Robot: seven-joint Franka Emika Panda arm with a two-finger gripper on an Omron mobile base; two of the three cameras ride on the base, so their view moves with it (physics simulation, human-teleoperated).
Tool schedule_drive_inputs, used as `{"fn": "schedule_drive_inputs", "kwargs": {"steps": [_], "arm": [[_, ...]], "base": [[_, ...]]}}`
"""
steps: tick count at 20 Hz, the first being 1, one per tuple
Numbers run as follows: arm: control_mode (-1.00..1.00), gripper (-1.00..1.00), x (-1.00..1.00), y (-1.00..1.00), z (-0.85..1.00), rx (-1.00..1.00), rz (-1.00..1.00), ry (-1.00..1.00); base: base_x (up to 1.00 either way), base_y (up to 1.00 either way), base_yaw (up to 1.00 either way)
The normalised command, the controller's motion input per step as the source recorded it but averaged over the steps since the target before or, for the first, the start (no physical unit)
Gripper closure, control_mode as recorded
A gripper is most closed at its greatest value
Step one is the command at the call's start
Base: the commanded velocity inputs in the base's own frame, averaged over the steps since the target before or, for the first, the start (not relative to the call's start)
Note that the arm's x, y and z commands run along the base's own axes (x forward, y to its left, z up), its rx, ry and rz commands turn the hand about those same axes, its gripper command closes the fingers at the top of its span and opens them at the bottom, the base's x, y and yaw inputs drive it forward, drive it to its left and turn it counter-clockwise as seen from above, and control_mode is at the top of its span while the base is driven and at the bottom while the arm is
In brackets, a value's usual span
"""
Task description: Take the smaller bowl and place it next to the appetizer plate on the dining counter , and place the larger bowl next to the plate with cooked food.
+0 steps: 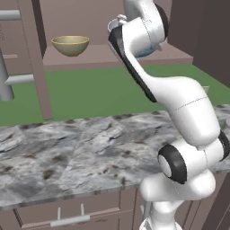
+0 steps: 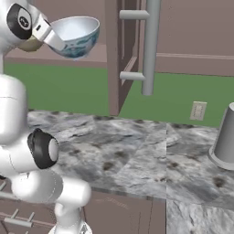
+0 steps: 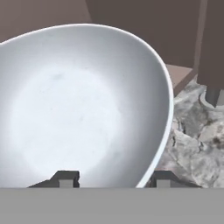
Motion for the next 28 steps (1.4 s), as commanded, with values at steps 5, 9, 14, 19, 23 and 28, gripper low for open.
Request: {"fn": "schedule_drive_inputs", "kwargs": {"steps": [5, 9, 14, 19, 23, 28], "arm": [[-1.00, 1.00, -1.00, 0.49, -0.02, 0.00, 0.19, 0.10], [-1.00, 1.00, -1.00, 0.04, -0.12, 0.05, 0.09, 0.18], [-1.00, 1.00, -1.00, -0.03, -0.40, 0.05, 0.14, 0.19], [-1.00, 1.00, -0.82, -0.31, -0.97, -0.01, 0.20, 0.04], [-1.00, 1.00, -0.22, -0.29, -0.91, 0.00, 0.17, 0.00], [-1.00, 1.00, 0.00, -0.29, -0.52, -0.01, 0.09, -0.13]], "base": [[0.00, 0.00, 0.00], [0.00, 0.00, 0.00], [0.00, 0.00, 0.00], [0.00, 0.00, 0.00], [0.00, 0.00, 0.00], [0.00, 0.00, 0.00]]}}
